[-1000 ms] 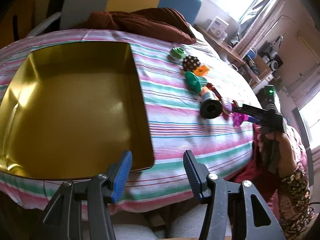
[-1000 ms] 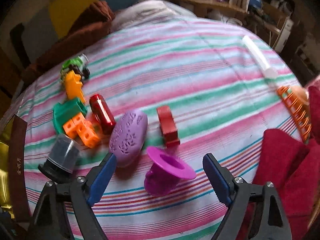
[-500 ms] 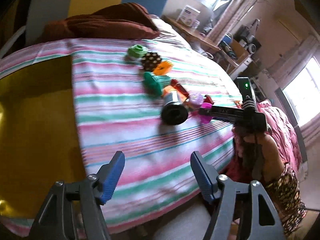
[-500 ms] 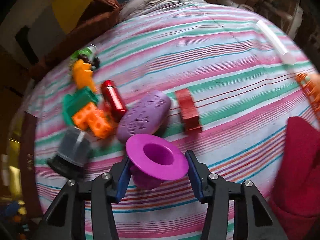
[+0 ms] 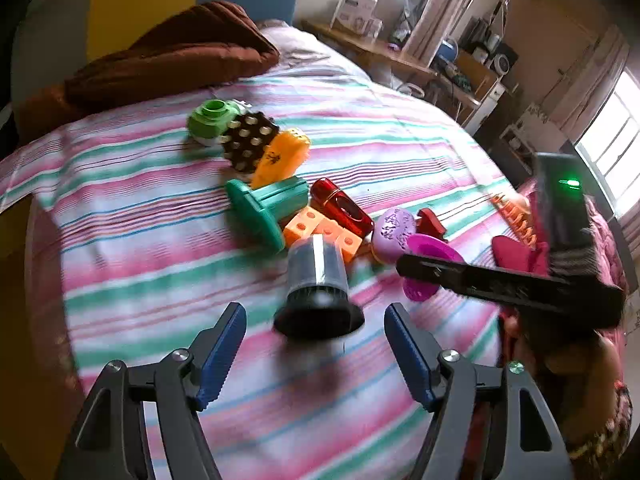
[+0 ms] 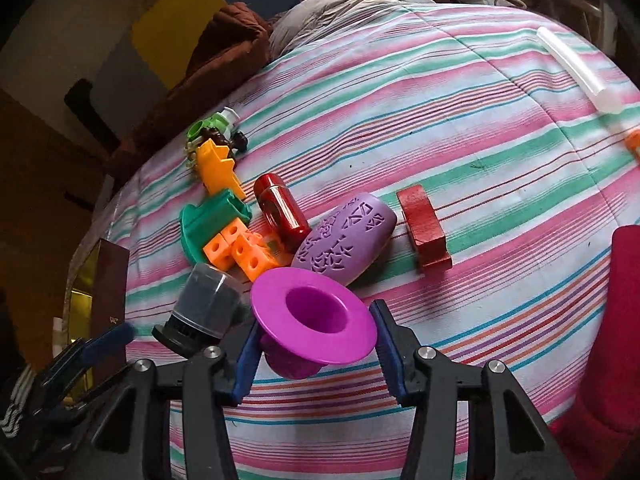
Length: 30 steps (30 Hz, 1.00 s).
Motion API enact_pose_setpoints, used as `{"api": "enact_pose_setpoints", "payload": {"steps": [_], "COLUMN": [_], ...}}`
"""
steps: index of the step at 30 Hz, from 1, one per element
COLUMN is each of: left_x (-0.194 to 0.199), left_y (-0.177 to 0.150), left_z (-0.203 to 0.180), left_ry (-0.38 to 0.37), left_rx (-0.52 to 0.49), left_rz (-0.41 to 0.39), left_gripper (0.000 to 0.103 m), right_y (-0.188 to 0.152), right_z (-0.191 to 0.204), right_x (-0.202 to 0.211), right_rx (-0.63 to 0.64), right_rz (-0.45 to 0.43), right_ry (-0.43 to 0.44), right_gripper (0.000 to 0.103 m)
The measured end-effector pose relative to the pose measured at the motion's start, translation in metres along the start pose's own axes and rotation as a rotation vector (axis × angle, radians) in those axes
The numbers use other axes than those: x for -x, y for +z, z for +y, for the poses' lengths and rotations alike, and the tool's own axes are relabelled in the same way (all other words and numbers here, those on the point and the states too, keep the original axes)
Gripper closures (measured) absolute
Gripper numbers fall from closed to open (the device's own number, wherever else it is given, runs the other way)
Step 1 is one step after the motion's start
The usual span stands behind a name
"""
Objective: Organize rigid objects
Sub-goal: 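Grasp the magenta top-hat piece with the right gripper while the left grasps the black cylinder, then carry the black cylinder into the gold tray with the left gripper and release while the right holds the hat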
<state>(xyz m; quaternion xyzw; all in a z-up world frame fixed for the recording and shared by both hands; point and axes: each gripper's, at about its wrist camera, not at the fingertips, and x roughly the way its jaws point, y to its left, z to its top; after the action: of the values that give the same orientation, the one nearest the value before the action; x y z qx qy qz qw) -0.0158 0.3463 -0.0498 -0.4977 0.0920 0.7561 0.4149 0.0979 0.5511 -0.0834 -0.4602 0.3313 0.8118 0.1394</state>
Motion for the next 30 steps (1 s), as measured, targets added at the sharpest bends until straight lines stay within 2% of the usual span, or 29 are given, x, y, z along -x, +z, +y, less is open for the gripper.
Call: {"api": "enact_pose_setpoints", "payload": {"steps": [6,9,13,19,23,30], "left_x": [-0.039,-0.05,-0.043,-0.02,-0.004,0.008], "left_y": [0.021,0.023,0.012,-0.01,-0.025,-0.046], "left_z": [-0.011,-0.011,-0.015,0.005,0.01,0.017], "left_ry": [0.015,0.021,0.015,-0.016,-0.011,-0.001], "left_rx": [-0.004,-0.017,-0.103,-0.027,-0.031,-0.013], "left_rz": [0.064,0.099,0.074,0.012,-0.04,-0.059], "left_gripper": [0.034,0.06,0.06,0.06,0.06,0.06], "right_y": [0.005,0.006,0.006,0.007,0.007,0.008], "right_z": [-0.005,-0.009,-0.009,-0.009,-0.008,-0.007], "right_x": [-0.005,-0.006,-0.006,-0.007,-0.008,-0.008], "right_rx": [-0.033,-0.052,-0.051,-0.053,-0.046,-0.046], "right_rz": [0.008,0.01,0.008,0.006,0.007,0.0], "right_ry": [0.016,0.022,0.023,0.021,0.015,0.028], "right_gripper": [0.051,0.051,0.051,0.051,0.051,0.051]}}
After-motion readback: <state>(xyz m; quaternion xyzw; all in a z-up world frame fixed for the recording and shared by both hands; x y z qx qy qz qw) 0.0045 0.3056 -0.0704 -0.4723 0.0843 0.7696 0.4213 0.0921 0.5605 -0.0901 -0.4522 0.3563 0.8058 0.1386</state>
